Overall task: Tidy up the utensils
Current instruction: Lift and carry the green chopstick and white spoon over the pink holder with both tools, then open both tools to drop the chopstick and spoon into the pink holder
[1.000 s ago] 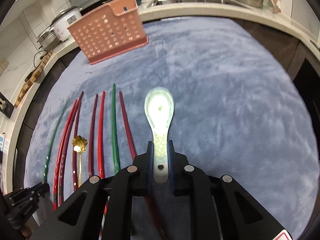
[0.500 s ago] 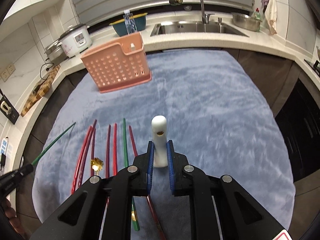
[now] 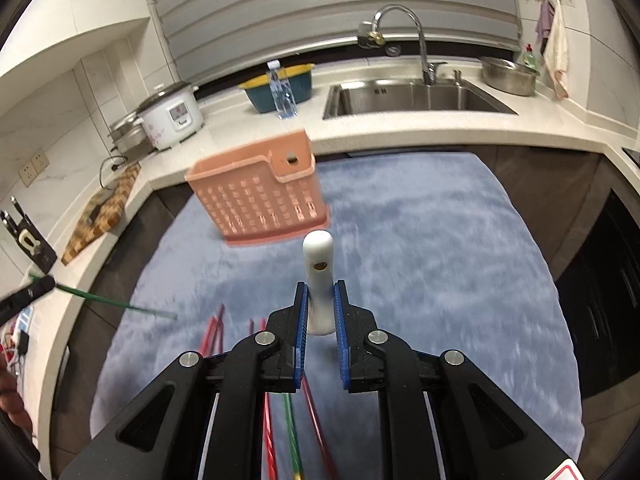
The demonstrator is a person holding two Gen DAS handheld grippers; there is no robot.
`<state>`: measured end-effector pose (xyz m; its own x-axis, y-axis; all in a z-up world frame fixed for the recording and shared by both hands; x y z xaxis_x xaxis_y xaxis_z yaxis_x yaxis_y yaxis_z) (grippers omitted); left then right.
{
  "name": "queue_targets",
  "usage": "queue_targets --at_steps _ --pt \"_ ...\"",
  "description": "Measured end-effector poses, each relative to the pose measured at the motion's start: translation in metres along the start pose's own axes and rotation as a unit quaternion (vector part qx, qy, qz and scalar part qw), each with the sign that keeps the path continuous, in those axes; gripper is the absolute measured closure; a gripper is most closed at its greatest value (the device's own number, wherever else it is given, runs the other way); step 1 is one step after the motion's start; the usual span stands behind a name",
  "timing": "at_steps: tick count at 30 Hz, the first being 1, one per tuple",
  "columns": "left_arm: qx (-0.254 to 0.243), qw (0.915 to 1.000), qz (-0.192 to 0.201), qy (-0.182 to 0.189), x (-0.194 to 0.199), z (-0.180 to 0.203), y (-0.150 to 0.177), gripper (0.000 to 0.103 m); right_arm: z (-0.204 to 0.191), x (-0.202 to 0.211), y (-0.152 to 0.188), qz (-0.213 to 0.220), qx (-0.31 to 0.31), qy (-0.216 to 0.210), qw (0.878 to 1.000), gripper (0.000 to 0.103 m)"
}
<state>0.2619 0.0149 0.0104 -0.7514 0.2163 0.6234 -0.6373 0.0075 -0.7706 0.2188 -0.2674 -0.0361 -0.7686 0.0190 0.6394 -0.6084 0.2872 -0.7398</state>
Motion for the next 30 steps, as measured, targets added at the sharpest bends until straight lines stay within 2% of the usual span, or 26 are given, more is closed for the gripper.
queue_targets --at_steps 5,10,15,19,24,29,30 --pt "-0.005 0.9987 0.049 0.011 0.001 0.011 -0.062 0.096 -0.014 -0.021 -0.052 0.026 -0.002 -0.020 0.999 0.091" --pt "-0.001 0.9939 0.107 0.028 0.004 0.029 -0.134 0.096 -0.025 -0.048 -0.096 0.040 -0.009 -0.037 0.998 0.091" --pt "-0.004 0.9907 0.131 0.037 -0.010 0.044 -0.175 0.096 -0.033 -0.083 -0.127 0.045 -0.008 -0.039 0.998 0.091" --pt "-0.005 0.9923 0.117 0.042 -0.041 0.053 -0.181 0.096 -0.031 -0.119 -0.134 0.026 -0.013 -0.037 0.999 0.091" --pt "0.000 0.9952 0.087 0.046 -0.082 0.058 -0.170 0.096 -0.025 -0.157 -0.128 0.005 -0.011 -0.030 0.999 0.091" --pt "-0.003 0.9973 0.060 0.043 -0.113 0.062 -0.154 0.095 -0.022 -0.171 -0.121 -0.006 -0.006 -0.024 1.000 0.090" --pt "-0.001 0.9974 0.060 0.039 -0.115 0.060 -0.152 0.092 -0.022 -0.168 -0.122 0.000 -0.006 -0.021 1.000 0.086"
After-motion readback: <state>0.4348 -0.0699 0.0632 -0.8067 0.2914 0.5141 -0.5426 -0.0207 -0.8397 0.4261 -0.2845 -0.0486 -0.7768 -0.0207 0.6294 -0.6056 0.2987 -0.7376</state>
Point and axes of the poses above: each gripper's, at about its wrist camera, not at the fingertips, and x roughly against the way its jaws point, z to its right, y to its underside, the point moved 8 cm from there along -x, roughly the way its jaws point, and after that the axes turned 4 degrees about z, right-handed, at the moved point
